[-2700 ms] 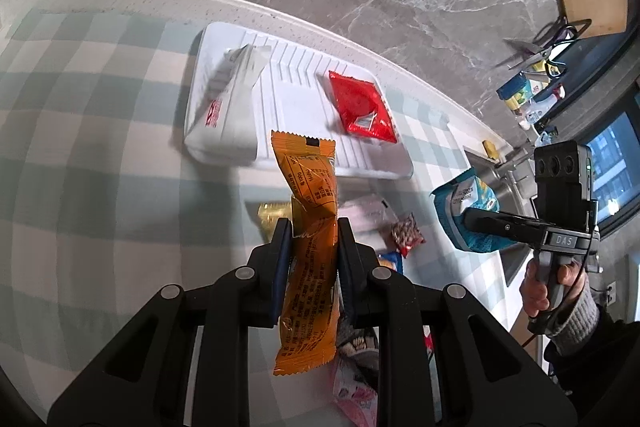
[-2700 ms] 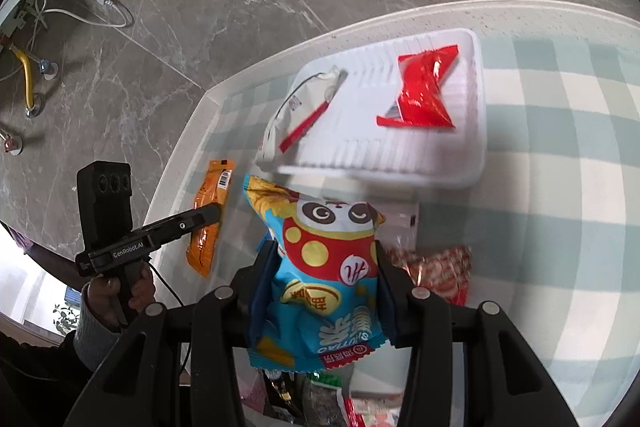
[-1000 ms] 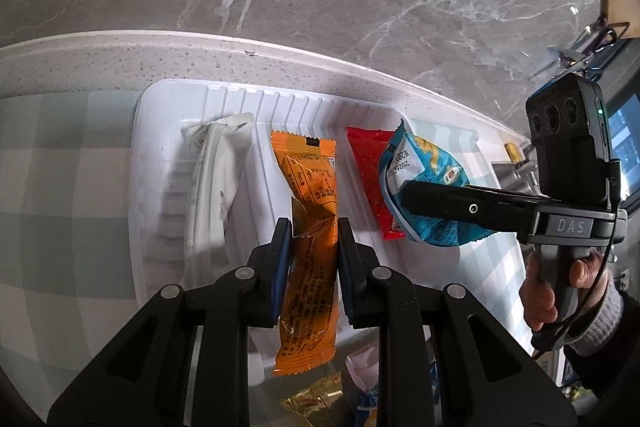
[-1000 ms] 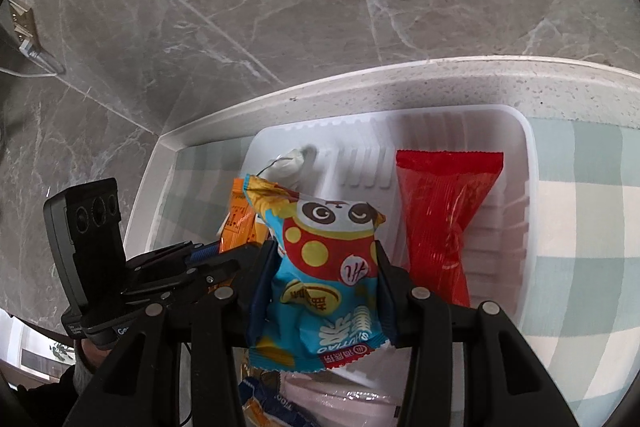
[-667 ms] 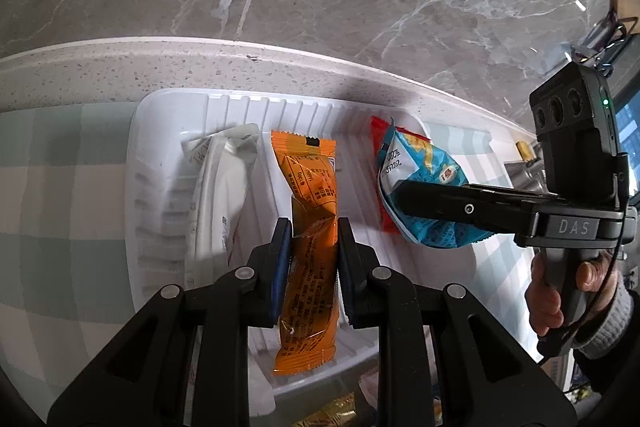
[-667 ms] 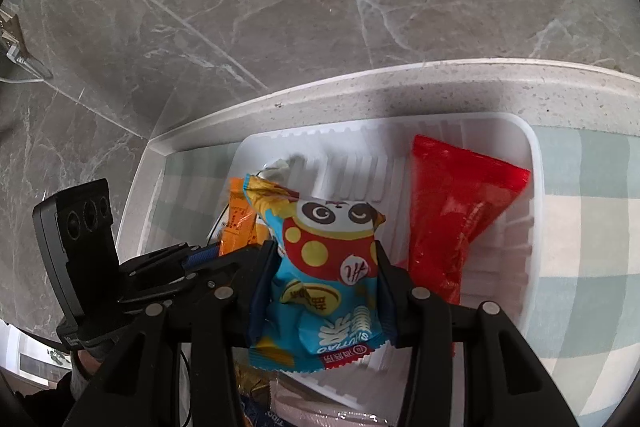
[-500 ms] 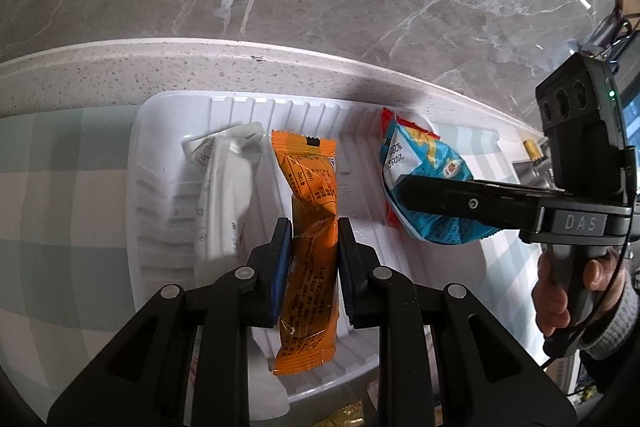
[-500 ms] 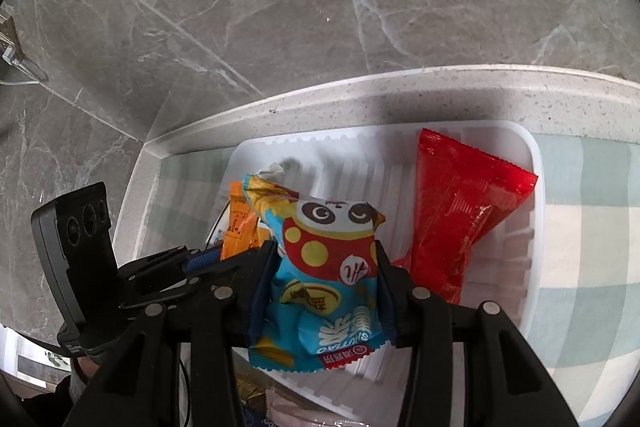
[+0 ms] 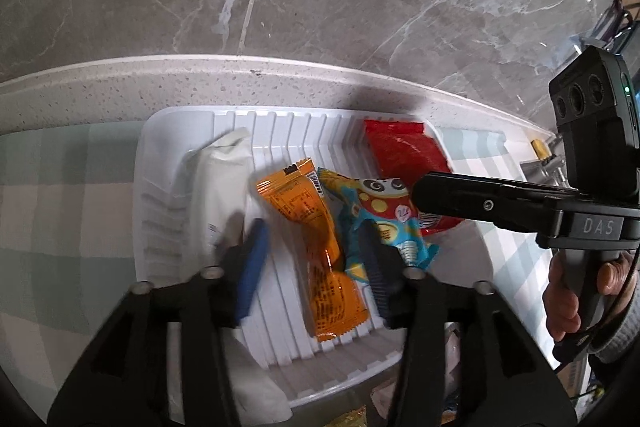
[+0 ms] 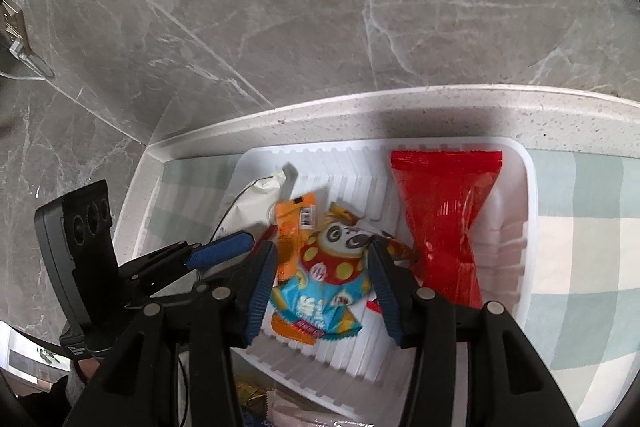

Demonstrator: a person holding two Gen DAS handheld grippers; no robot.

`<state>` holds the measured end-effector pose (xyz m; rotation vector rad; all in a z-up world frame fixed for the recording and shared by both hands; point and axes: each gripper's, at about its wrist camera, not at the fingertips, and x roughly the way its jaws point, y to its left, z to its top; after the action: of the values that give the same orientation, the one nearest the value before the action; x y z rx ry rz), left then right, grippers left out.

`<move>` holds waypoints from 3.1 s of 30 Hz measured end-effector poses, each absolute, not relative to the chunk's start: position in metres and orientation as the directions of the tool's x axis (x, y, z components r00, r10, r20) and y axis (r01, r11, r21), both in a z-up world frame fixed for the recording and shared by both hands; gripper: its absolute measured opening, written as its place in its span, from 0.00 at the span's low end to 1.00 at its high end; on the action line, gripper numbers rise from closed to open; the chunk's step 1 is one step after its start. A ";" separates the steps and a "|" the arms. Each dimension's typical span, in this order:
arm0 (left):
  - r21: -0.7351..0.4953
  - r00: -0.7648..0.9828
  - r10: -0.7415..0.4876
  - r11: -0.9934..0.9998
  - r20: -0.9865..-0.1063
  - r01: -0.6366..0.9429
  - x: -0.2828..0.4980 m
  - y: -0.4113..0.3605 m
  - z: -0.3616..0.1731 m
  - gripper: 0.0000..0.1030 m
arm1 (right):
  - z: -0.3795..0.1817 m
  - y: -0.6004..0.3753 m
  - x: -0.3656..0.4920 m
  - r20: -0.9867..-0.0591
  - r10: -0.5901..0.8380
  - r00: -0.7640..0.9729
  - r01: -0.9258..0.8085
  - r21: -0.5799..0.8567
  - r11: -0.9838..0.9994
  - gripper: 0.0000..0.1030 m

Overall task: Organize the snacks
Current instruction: 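Release both snacks into the tray and withdraw both tools, then grasp the blue cake bar with right tool while left tool grasps pink packet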

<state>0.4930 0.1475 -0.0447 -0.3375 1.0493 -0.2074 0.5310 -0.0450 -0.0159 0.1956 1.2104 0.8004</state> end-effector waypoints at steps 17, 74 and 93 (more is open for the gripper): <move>-0.329 0.527 -0.307 0.943 -0.793 0.054 0.412 0.144 -0.002 0.46 | 0.032 -0.093 0.466 -0.732 0.654 0.190 -0.494 0.504 0.708 0.51; -0.293 0.273 -0.292 0.955 -0.917 0.039 0.178 0.054 -0.062 0.48 | -0.036 -0.047 0.289 -0.916 0.344 0.207 -0.914 -0.056 0.401 0.29; -0.165 0.282 -0.130 0.981 -0.950 -0.103 0.156 0.123 -0.061 0.48 | -0.036 -0.047 0.294 -0.916 0.351 0.196 -0.901 -0.027 0.433 0.29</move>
<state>0.1562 0.1227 -0.0607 -0.2090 1.2871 -0.0184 0.2937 -0.0472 -0.0361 -0.6670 1.0131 0.9742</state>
